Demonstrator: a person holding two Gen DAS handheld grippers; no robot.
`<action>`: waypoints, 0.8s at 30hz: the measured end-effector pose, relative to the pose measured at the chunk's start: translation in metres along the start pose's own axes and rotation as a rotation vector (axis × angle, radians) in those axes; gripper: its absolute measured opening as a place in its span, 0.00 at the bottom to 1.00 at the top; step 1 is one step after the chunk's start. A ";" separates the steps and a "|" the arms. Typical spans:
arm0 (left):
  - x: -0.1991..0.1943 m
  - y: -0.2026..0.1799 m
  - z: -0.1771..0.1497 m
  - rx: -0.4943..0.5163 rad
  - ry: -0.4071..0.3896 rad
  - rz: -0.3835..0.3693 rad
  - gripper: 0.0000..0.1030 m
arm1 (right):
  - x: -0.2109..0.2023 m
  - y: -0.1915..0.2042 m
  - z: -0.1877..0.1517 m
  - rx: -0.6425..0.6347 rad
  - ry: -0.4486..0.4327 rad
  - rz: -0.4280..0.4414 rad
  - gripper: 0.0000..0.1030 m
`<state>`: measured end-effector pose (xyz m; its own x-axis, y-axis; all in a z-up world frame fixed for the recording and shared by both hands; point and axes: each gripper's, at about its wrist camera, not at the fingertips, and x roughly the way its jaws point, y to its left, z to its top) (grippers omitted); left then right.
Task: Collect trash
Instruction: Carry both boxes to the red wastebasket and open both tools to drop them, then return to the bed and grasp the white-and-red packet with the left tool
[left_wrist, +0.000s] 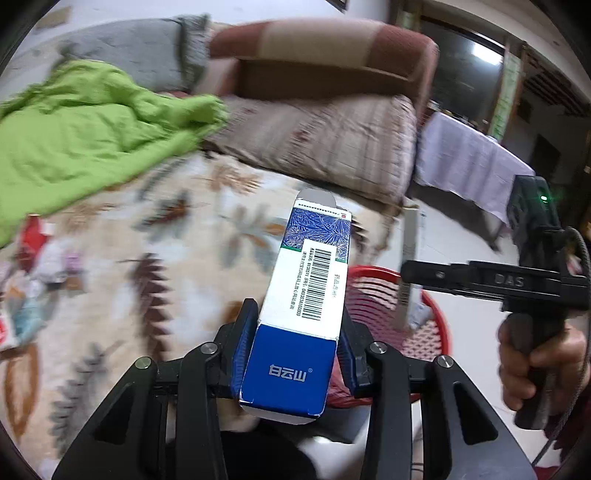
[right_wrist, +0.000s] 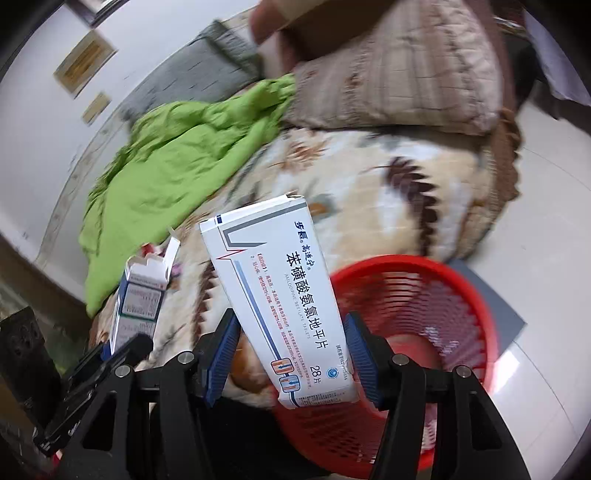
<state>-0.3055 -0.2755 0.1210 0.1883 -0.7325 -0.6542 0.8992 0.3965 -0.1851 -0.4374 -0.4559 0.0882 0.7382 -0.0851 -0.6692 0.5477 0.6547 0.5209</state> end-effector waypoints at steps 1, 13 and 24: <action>0.006 -0.007 0.000 0.007 0.015 -0.019 0.38 | -0.003 -0.008 0.001 0.017 -0.005 -0.012 0.61; 0.037 -0.029 0.004 -0.008 0.093 -0.089 0.58 | -0.016 -0.036 0.005 0.055 -0.034 -0.110 0.65; -0.034 0.042 -0.003 -0.132 0.002 0.136 0.61 | 0.021 0.052 -0.010 -0.141 0.028 0.057 0.65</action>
<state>-0.2751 -0.2320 0.1330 0.3032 -0.6661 -0.6814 0.8061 0.5606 -0.1894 -0.3973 -0.4165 0.0954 0.7543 -0.0250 -0.6560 0.4426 0.7573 0.4801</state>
